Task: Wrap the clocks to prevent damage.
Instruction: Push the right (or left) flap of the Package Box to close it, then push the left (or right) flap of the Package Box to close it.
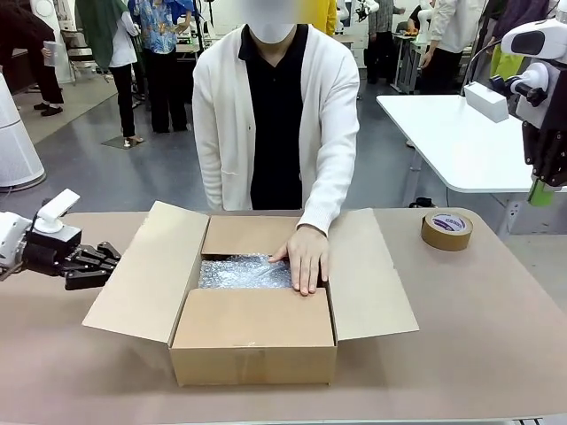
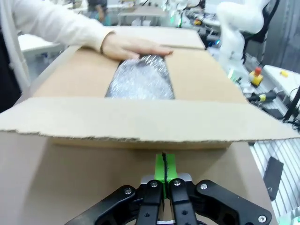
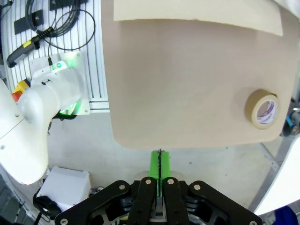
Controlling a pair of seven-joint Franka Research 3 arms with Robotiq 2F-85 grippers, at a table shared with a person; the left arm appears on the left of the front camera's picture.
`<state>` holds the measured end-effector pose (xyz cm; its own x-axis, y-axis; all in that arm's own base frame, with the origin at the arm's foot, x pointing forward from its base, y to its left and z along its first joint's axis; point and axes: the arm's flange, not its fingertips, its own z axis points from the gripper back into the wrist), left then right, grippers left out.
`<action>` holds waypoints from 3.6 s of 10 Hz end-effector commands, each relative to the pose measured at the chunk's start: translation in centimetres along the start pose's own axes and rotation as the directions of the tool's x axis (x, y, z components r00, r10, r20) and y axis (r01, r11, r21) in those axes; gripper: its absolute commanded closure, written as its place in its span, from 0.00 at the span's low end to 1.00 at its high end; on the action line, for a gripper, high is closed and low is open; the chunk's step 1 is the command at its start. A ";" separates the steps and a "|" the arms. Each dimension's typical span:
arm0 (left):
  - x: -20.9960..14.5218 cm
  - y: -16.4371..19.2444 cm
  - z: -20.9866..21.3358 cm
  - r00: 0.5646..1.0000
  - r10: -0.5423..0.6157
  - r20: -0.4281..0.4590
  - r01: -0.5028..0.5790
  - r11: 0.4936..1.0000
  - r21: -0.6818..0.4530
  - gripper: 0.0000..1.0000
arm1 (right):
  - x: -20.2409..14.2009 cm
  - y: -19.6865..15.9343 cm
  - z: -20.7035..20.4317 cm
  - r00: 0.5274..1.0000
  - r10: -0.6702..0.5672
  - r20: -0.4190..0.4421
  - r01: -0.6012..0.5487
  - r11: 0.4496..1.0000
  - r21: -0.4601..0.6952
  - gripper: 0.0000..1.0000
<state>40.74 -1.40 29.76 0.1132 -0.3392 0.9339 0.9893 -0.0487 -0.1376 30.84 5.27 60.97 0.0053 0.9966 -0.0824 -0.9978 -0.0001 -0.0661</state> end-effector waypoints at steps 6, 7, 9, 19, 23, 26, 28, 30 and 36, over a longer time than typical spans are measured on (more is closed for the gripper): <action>2.1 2.6 -5.3 0.962 -0.166 0.217 0.180 0.983 -0.042 1.00 | -0.2 -0.1 0.0 1.000 0.011 0.004 -0.011 1.000 -0.003 0.99; 3.2 2.5 -6.1 0.959 -0.178 0.221 0.192 0.980 -0.044 1.00 | -0.2 -0.1 0.0 1.000 0.011 0.004 -0.011 1.000 -0.003 0.99; 5.3 2.7 -7.9 0.965 -0.185 0.185 0.199 0.978 -0.062 1.00 | -0.2 -0.1 0.0 1.000 0.011 0.004 -0.011 1.000 -0.003 0.99; 3.7 3.7 -14.3 0.980 -0.186 -0.075 0.186 0.982 -0.014 1.00 | -0.2 -0.1 0.0 1.000 0.011 0.004 -0.011 1.000 -0.003 0.99; 5.3 3.5 -13.3 0.984 -0.176 0.014 0.177 0.980 -0.087 1.00 | -0.2 -0.1 0.0 1.000 0.011 0.004 -0.011 1.000 -0.003 0.99; 5.3 3.5 -13.3 0.984 -0.176 0.014 0.177 0.980 -0.087 1.00 | -0.2 -0.1 0.0 1.000 0.011 0.004 -0.011 1.000 -0.003 0.99; 5.3 3.5 -13.3 0.984 -0.176 0.014 0.177 0.980 -0.087 1.00 | -0.2 -0.1 0.0 1.000 0.011 0.004 -0.011 1.000 -0.003 0.99; 5.3 3.5 -13.3 0.984 -0.176 0.014 0.177 0.980 -0.087 1.00 | -0.2 -0.1 0.0 1.000 0.011 0.004 -0.011 1.000 -0.003 0.99; 5.3 3.5 -13.3 0.984 -0.176 0.014 0.177 0.980 -0.087 1.00 | -0.2 -0.1 0.0 1.000 0.011 0.004 -0.011 1.000 -0.003 0.99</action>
<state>43.58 -15.90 30.26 -0.0597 -0.3049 0.9505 0.9811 -0.1934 -0.0004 30.83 5.30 60.98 0.0049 0.9965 -0.0832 -0.9978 -0.0006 -0.0664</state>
